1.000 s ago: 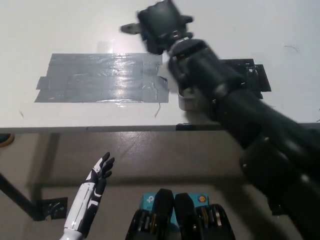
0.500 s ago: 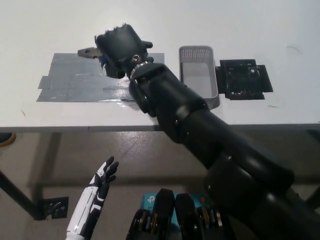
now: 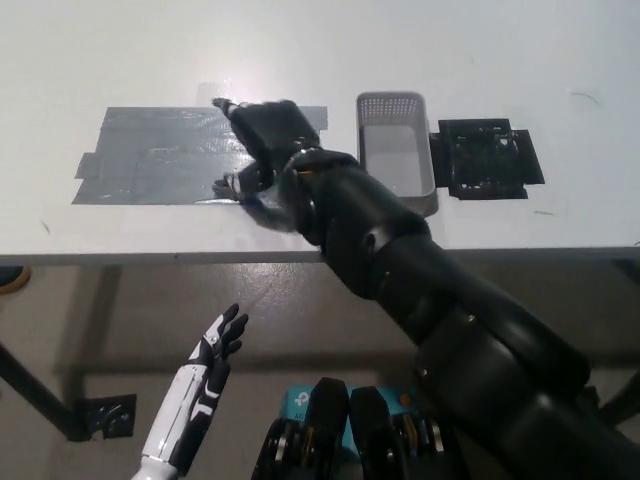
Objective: The robot picks the blue plier placed on top of the container and places it on the grey area of the table
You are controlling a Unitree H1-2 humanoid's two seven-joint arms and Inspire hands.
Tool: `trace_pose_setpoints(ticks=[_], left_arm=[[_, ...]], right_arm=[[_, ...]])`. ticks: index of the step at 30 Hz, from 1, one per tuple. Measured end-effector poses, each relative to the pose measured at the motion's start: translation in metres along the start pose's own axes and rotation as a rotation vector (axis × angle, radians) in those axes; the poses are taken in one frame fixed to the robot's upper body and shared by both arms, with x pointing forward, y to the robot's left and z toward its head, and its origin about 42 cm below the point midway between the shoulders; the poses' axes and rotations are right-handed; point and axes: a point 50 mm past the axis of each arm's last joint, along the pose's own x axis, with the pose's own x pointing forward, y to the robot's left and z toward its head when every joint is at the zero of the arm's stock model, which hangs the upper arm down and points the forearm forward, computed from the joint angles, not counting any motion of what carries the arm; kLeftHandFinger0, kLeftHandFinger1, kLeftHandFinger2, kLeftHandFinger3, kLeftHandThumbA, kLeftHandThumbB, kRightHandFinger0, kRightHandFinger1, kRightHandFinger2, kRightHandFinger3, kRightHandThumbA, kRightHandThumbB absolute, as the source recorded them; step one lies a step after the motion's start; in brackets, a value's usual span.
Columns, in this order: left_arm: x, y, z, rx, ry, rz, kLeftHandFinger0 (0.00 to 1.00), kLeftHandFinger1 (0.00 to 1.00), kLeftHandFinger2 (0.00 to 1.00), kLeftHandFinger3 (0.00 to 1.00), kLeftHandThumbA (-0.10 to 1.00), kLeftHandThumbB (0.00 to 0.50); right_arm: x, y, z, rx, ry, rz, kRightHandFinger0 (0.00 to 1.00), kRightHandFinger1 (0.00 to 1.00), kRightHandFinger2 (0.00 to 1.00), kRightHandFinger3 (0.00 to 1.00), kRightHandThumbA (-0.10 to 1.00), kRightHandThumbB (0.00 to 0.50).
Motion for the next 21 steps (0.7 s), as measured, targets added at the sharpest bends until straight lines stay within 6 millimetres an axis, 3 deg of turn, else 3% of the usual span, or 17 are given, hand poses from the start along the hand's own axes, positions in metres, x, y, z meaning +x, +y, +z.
trace_pose_setpoints(ticks=[6,12,17,21], left_arm=[[0.003,0.0,0.002,0.004,-0.009,-0.001,1.0,1.0,1.0,1.0,1.0,0.077],[0.004,0.001,0.002,0.005,-0.011,-0.001,1.0,1.0,1.0,1.0,1.0,0.08],[0.008,0.001,0.004,0.008,-0.02,-0.001,1.0,1.0,1.0,1.0,1.0,0.066],[0.017,0.004,0.009,0.014,-0.046,0.003,1.0,1.0,1.0,1.0,1.0,0.079]], right_arm=[[-0.001,-0.004,-0.02,0.007,0.035,0.015,1.0,1.0,1.0,1.0,0.94,0.487],[0.0,-0.02,-0.031,0.015,0.045,-0.015,1.0,1.0,1.0,1.0,1.0,0.466],[0.002,-0.075,-0.032,0.075,0.007,-0.123,1.0,1.0,1.0,1.0,1.0,0.448],[-0.003,-0.144,-0.034,0.14,-0.062,-0.265,1.0,1.0,1.0,1.0,1.0,0.438]])
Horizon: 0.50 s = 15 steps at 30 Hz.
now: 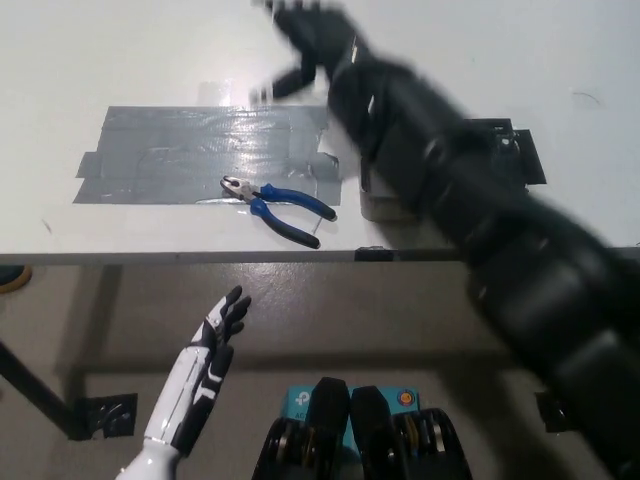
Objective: The robot picks the blue plier placed on top of the container and places it on the grey area of the table
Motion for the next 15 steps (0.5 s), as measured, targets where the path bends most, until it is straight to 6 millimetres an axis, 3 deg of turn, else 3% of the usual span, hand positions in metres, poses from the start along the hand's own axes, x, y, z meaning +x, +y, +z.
trace_pose_setpoints(ticks=[3,4,7,10,11,15], left_arm=[[0.006,0.002,0.003,0.004,-0.013,0.004,1.0,1.0,1.0,1.0,1.0,0.077],[0.007,0.003,0.003,0.005,-0.015,0.005,1.0,1.0,1.0,1.0,1.0,0.048],[0.009,0.004,0.003,0.006,-0.013,0.007,1.0,1.0,1.0,1.0,1.0,0.031],[0.013,0.005,0.003,0.007,-0.014,0.008,1.0,1.0,1.0,1.0,1.0,0.033],[0.014,0.005,0.003,0.007,-0.015,0.008,1.0,1.0,1.0,1.0,1.0,0.033],[0.021,0.006,0.003,0.009,-0.018,0.008,1.0,1.0,1.0,1.0,1.0,0.03]], right_arm=[[0.001,-0.062,0.008,0.027,-0.099,-0.137,1.0,1.0,1.0,1.0,1.0,0.416],[0.0,-0.075,0.01,0.03,-0.119,-0.167,1.0,1.0,1.0,1.0,1.0,0.387],[-0.011,-0.11,0.008,0.039,-0.181,-0.25,1.0,1.0,1.0,1.0,1.0,0.367],[-0.023,-0.122,0.0,0.05,-0.217,-0.293,1.0,1.0,1.0,1.0,1.0,0.349],[-0.028,-0.121,-0.004,0.056,-0.225,-0.302,1.0,1.0,1.0,1.0,1.0,0.366],[-0.049,-0.104,-0.028,0.095,-0.237,-0.313,1.0,1.0,1.0,1.0,1.0,0.386]])
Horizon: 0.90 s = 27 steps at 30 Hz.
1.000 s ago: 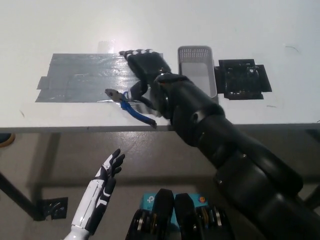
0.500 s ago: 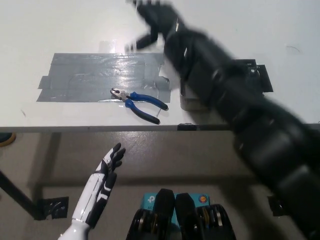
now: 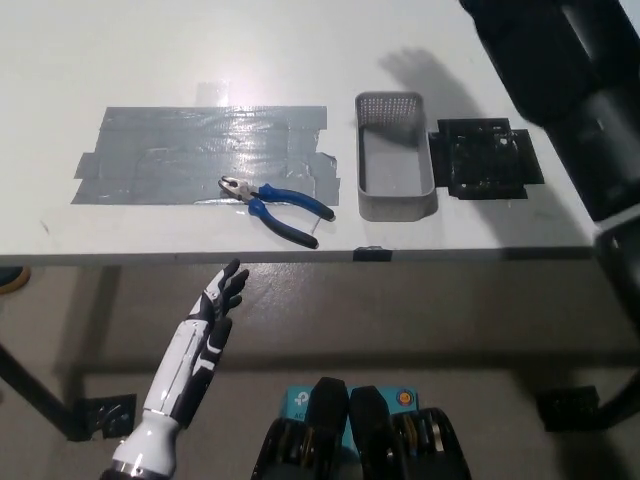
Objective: The robot picks the blue plier placed on top of the container and places it on the grey area of the table
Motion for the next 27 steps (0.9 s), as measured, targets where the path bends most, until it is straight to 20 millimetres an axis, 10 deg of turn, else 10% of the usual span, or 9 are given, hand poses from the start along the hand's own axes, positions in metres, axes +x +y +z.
trace_pose_setpoints(ticks=[15,27], left_arm=[[0.015,0.0,-0.006,-0.001,0.014,-0.006,1.0,1.0,1.0,1.0,1.0,0.068],[0.014,0.0,-0.009,-0.008,0.028,-0.001,1.0,1.0,1.0,1.0,1.0,0.051]], right_arm=[[-0.192,0.088,-0.073,0.253,0.198,0.071,1.0,1.0,1.0,1.0,1.0,0.421],[-0.336,0.117,-0.035,0.501,0.267,0.073,1.0,1.0,1.0,1.0,1.0,0.359]])
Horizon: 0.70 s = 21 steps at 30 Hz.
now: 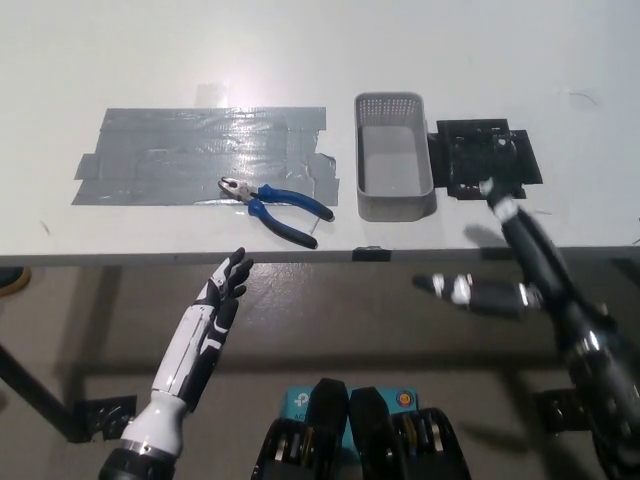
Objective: The robot picks the blue plier placed on top of the container and places it on the grey area of the table
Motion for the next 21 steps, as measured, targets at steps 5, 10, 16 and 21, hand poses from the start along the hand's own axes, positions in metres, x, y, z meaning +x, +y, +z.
trace_pose_setpoints(ticks=[5,10,16,21], left_arm=[[-0.004,0.001,-0.002,-0.01,0.01,0.009,1.0,1.0,1.0,1.0,1.0,0.066],[-0.016,0.005,-0.006,-0.03,0.032,0.034,1.0,1.0,1.0,1.0,1.0,0.047],[-0.025,0.017,-0.004,-0.047,0.025,0.083,1.0,1.0,1.0,1.0,1.0,0.054],[-0.026,0.021,-0.002,-0.055,0.018,0.1,1.0,1.0,1.0,1.0,1.0,0.053]], right_arm=[[-0.04,0.007,0.025,0.133,-0.056,-0.033,1.0,1.0,1.0,1.0,1.0,0.282],[-0.065,0.026,0.02,0.32,-0.017,-0.087,1.0,1.0,1.0,1.0,1.0,0.131],[-0.068,0.056,-0.025,0.484,0.119,-0.125,1.0,1.0,1.0,1.0,1.0,0.127],[-0.062,0.055,-0.033,0.519,0.106,-0.135,1.0,1.0,1.0,1.0,1.0,0.096]])
